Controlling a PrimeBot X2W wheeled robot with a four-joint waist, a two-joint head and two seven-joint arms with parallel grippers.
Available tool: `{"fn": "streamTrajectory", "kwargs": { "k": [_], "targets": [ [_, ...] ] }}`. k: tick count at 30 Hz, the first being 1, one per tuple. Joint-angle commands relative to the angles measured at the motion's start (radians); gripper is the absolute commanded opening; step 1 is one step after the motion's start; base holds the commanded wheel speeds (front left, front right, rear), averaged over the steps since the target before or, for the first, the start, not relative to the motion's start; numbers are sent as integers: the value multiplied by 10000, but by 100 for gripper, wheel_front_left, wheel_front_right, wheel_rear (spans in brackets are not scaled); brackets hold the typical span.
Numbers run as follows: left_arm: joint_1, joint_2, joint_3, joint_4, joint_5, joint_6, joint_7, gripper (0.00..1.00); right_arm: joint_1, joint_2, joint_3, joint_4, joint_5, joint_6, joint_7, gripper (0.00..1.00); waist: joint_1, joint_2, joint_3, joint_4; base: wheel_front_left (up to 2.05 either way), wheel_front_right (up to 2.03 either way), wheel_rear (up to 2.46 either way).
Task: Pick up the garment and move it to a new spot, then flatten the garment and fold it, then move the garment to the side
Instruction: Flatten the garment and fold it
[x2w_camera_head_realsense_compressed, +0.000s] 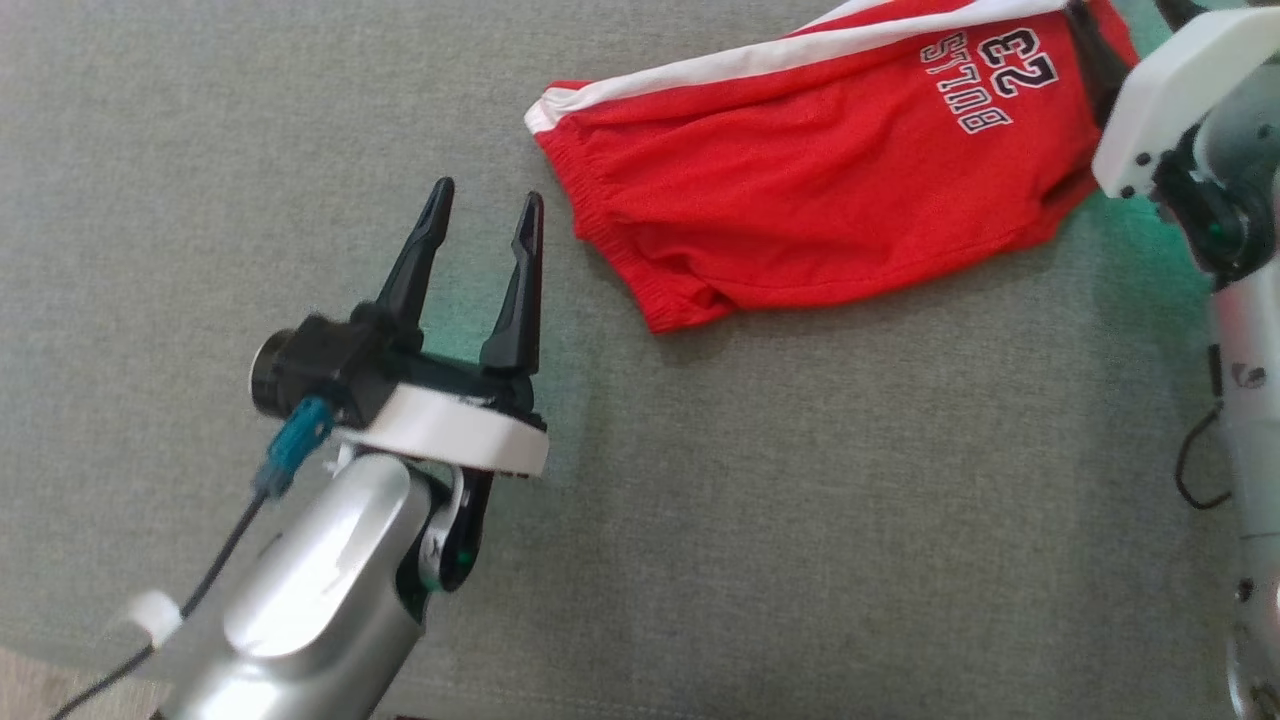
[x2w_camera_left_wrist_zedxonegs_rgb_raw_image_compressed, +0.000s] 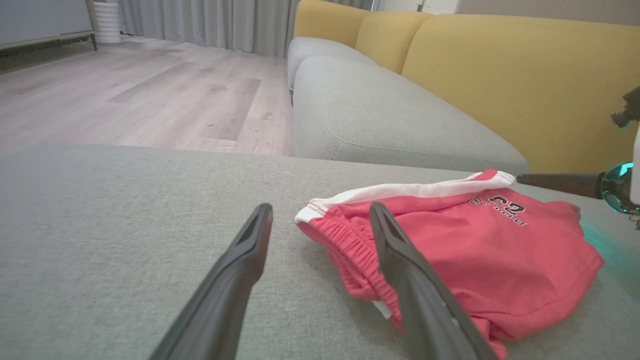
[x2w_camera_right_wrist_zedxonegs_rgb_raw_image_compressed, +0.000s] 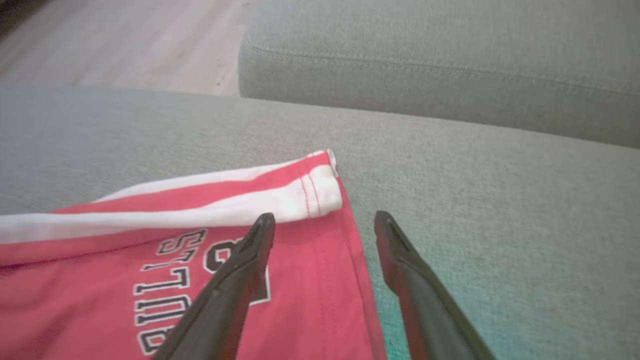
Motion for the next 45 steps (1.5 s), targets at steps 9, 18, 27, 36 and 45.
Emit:
{"fn": "streamTrajectory", "kwargs": {
  "k": [9, 18, 27, 36, 45],
  "targets": [
    [886, 158, 879, -1063, 705, 260, -460, 100, 124, -131, -270, 555, -616, 71, 557, 100, 1, 0, 59, 432, 0, 0, 0],
    [1574, -315, 1858, -1845, 2078, -303, -472, 100, 307, 29, 352, 756, 222, 71, 1240, 0, 1, 0, -2, 549, 0, 0, 0],
    [2598, -591, 2876, -1734, 2814, -927, -474, 100, 897, 317, 77, 19, 1554, 71, 700, 0, 1, 0, -655, -171, 0, 0, 0],
    [3848, -862, 3916, -1748, 3461, -1656, -474, 100, 2100, -13, -1445, -580, 2367, 71, 783, 0, 1, 0, -1418, -745, 0, 0, 0],
    [4261, -1512, 4307, -1729, 3902, -2357, -474, 100, 1941, -49, -3330, -1075, 1824, 71, 950, 0, 1, 0, -1359, -575, 0, 0, 0]
  ]
}}
